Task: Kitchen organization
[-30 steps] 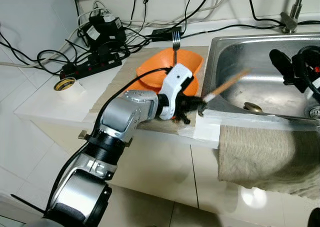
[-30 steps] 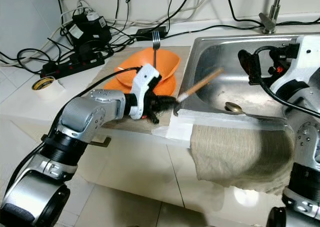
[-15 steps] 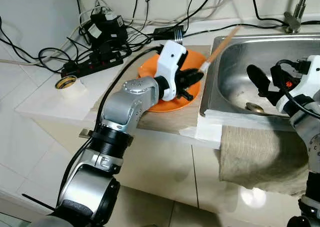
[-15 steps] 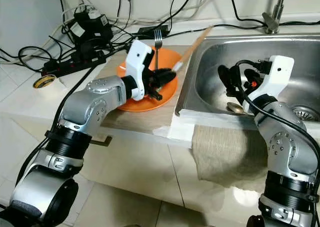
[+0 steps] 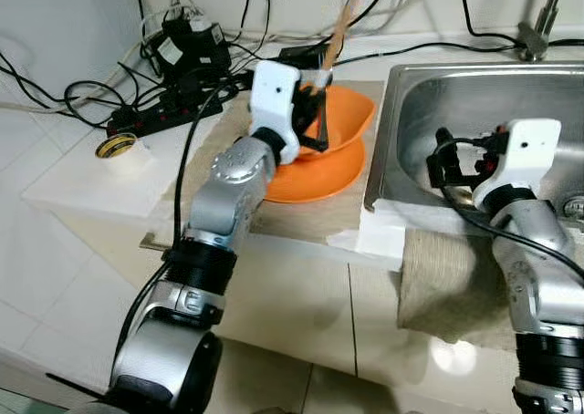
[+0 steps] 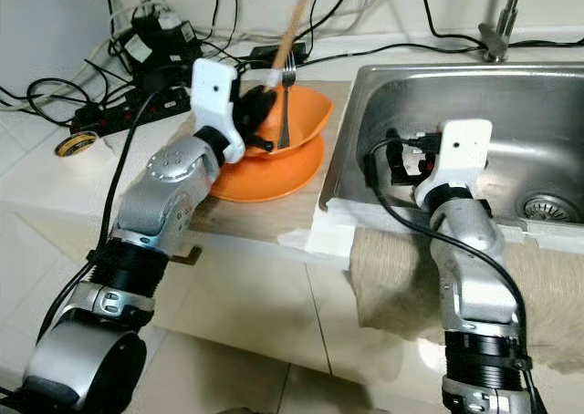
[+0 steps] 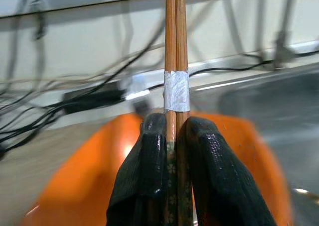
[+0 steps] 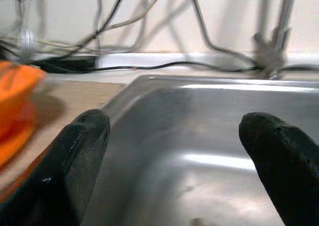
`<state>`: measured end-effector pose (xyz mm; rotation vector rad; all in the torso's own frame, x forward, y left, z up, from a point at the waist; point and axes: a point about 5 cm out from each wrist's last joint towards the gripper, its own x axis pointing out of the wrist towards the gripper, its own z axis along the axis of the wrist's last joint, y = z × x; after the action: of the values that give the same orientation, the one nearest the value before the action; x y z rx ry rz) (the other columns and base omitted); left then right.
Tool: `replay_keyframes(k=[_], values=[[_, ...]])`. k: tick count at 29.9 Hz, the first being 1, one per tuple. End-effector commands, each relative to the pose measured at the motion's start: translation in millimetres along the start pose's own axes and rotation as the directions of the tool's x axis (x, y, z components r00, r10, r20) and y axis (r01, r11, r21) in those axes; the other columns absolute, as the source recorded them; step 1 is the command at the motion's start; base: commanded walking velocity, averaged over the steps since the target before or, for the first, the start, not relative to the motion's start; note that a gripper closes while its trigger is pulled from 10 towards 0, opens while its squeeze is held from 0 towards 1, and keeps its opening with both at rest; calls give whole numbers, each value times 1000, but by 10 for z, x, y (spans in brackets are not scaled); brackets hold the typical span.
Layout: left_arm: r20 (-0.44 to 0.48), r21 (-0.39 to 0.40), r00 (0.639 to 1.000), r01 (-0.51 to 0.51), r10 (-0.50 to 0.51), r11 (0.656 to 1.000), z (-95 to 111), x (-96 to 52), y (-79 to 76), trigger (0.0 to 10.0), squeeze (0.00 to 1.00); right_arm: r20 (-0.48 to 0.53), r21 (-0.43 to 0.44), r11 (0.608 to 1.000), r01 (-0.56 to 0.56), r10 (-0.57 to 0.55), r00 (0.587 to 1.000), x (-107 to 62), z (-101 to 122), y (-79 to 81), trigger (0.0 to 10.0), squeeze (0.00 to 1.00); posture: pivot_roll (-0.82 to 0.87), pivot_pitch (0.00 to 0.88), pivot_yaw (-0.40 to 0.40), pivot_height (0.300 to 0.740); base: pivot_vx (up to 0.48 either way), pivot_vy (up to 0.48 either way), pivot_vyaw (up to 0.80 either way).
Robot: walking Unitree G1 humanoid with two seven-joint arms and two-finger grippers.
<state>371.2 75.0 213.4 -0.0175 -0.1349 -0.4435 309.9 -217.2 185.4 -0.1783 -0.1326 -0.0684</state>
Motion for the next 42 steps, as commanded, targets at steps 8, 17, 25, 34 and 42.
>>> replay_keyframes(k=[8,17,25,34,42], values=[[65,101,989,-140,134,985,-159,-76,181,0,0,100,-113,990,83,-72,992,84,-79,209,10000,0,-68,0,152,740,0,0,0],[84,90,979,-193,186,977,-369,-148,215,0,0,211,-181,976,120,-80,974,124,-104,367,10000,0,-83,0,129,740,0,0,0],[107,66,975,-200,192,978,-346,-124,154,0,0,219,-210,972,107,-60,974,141,-92,330,10000,0,-109,0,98,740,0,0,0],[108,40,981,-163,158,986,-396,-93,59,0,0,229,-227,970,87,-34,973,142,-114,362,10000,0,-130,0,87,740,0,0,0],[118,44,983,-145,139,988,-396,-80,16,0,0,229,-233,970,71,-16,973,167,-116,375,10000,0,-127,0,80,740,0,0,0]])
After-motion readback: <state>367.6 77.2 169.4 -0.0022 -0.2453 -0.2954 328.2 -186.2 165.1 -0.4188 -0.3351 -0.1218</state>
